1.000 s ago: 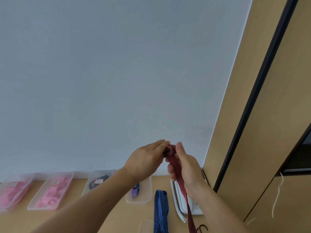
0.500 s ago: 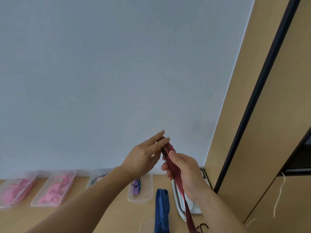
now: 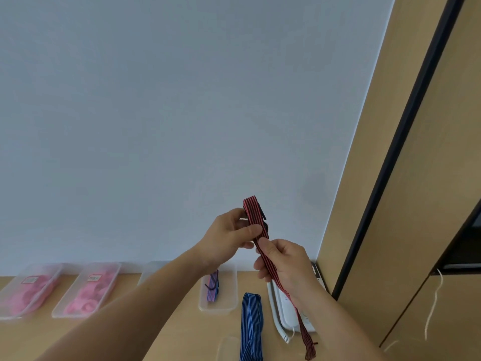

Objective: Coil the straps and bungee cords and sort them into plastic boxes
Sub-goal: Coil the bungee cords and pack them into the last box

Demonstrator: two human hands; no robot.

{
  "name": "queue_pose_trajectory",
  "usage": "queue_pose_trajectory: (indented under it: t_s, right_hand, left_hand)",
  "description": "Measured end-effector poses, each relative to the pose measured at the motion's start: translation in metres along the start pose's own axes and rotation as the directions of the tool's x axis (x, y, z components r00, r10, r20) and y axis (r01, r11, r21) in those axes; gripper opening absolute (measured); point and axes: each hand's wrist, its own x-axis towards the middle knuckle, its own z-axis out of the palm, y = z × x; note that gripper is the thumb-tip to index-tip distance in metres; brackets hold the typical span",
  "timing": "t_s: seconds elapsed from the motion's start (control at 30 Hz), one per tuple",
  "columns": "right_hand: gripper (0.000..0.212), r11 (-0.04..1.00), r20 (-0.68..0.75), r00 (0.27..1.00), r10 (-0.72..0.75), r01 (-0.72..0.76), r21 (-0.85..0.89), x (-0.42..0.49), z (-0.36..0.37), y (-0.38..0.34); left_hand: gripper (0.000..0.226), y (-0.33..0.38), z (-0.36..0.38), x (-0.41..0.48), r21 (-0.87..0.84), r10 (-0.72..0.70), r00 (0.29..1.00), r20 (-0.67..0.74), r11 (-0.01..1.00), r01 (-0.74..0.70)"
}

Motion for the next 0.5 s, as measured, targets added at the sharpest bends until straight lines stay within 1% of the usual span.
queue_pose_trajectory:
  t_s: [0.07, 0.1, 0.17, 0.2, 0.27, 0.33, 0.4, 0.43, 0.47, 0.5]
  right_hand:
    - [0.032, 1.0, 0.021, 1.0, 0.011, -0.011, 0.002, -0.002, -0.001, -0.002]
    - [0.033, 1.0, 0.023, 1.0, 0.014, -0.014, 0.0, -0.003, -0.001, -0.002]
    - [0.037, 1.0, 0.015, 1.0, 0.013, -0.013, -0.002, -0.004, -0.002, -0.002]
    - [0.04, 1.0, 0.009, 1.0, 0.01, -0.01, 0.004, -0.005, -0.002, -0.003]
    - [0.046, 1.0, -0.003, 1.0, 0.001, -0.001, 0.021, -0.007, -0.002, -0.007]
    - [0.051, 0.999, -0.016, 1.0, -0.013, 0.013, 0.034, -0.008, -0.001, -0.01]
    - [0.062, 0.997, -0.023, 0.999, -0.033, 0.035, 0.069, -0.008, 0.0, -0.012]
    - [0.068, 0.994, -0.018, 0.999, -0.044, 0.046, 0.096, -0.009, 0.001, -0.013]
    - [0.072, 0.991, -0.01, 0.999, -0.052, 0.053, 0.122, -0.009, 0.002, -0.013]
    - [0.073, 0.988, -0.003, 0.998, -0.056, 0.056, 0.141, -0.01, 0.003, -0.014]
  left_hand:
    - [0.033, 0.001, -0.002, 0.0, 0.059, 0.045, 0.999, -0.021, 0.997, -0.044]
    - [0.028, 0.001, -0.004, 0.0, 0.115, 0.081, 0.996, -0.032, 0.99, -0.077]
    - [0.023, -0.002, -0.006, 0.0, 0.289, 0.18, 0.983, -0.04, 0.944, -0.161]
    - [0.026, -0.004, -0.007, -0.001, 0.391, 0.233, 0.972, -0.035, 0.898, -0.202]
    - [0.034, -0.01, -0.007, -0.004, 0.597, 0.336, 0.942, -0.007, 0.757, -0.265]
    - [0.033, -0.015, -0.005, -0.007, 0.742, 0.465, 0.884, 0.047, 0.576, -0.343]
    - [0.031, -0.015, -0.002, -0.009, 0.807, 0.594, 0.792, 0.14, 0.396, -0.439]
    - [0.033, -0.014, -0.001, -0.008, 0.828, 0.634, 0.75, 0.188, 0.308, -0.468]
    - [0.037, -0.013, 0.0, -0.008, 0.847, 0.656, 0.718, 0.233, 0.226, -0.481]
    - [0.043, -0.012, 0.001, -0.007, 0.86, 0.665, 0.699, 0.263, 0.167, -0.482]
